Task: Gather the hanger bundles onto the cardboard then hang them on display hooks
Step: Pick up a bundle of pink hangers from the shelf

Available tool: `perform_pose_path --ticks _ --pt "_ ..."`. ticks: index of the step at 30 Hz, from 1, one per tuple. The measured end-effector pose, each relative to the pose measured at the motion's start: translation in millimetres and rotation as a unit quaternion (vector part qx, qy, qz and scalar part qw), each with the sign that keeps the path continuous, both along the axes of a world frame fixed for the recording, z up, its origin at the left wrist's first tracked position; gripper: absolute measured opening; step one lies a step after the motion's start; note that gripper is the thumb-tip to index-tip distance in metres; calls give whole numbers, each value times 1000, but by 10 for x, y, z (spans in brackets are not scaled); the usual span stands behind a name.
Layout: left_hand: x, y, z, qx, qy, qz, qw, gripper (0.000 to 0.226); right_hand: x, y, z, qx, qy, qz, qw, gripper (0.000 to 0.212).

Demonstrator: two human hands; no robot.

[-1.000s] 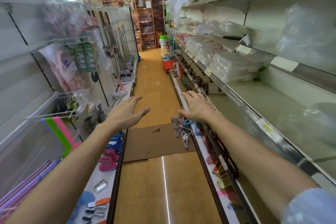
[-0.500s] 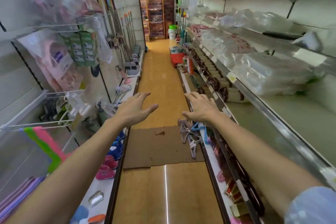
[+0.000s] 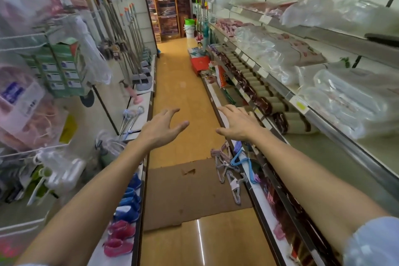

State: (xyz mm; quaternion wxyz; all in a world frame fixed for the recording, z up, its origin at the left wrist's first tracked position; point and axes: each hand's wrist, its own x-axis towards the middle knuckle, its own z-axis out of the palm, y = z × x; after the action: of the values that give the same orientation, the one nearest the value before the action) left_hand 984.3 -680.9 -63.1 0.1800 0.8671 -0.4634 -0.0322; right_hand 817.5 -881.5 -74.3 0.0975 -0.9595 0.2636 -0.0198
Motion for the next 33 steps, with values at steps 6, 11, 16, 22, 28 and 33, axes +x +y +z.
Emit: perform_pose_path --ticks 6,11,16,22,28,33 --pt "675 -703 -147 6 12 -1 1000 80 638 -678 -198 -3 15 0 1000 81" --pt "1245 -1234 -213 -3 30 14 999 80 1286 -1330 -268 14 10 11 1000 81" --pt "1782 -1671 -246 -30 57 41 997 75 1906 -1885 -372 25 7 23 999 82" --pt "2192 -1940 -428 -29 76 68 994 69 2480 -2231 -689 61 33 27 997 84" --pt "2640 -2144 -1001 -9 84 76 994 70 2952 -2410 -1207 67 22 40 997 81" --pt "3149 -2450 -1997 6 83 69 994 75 3359 -2707 -2125 57 18 37 998 81"
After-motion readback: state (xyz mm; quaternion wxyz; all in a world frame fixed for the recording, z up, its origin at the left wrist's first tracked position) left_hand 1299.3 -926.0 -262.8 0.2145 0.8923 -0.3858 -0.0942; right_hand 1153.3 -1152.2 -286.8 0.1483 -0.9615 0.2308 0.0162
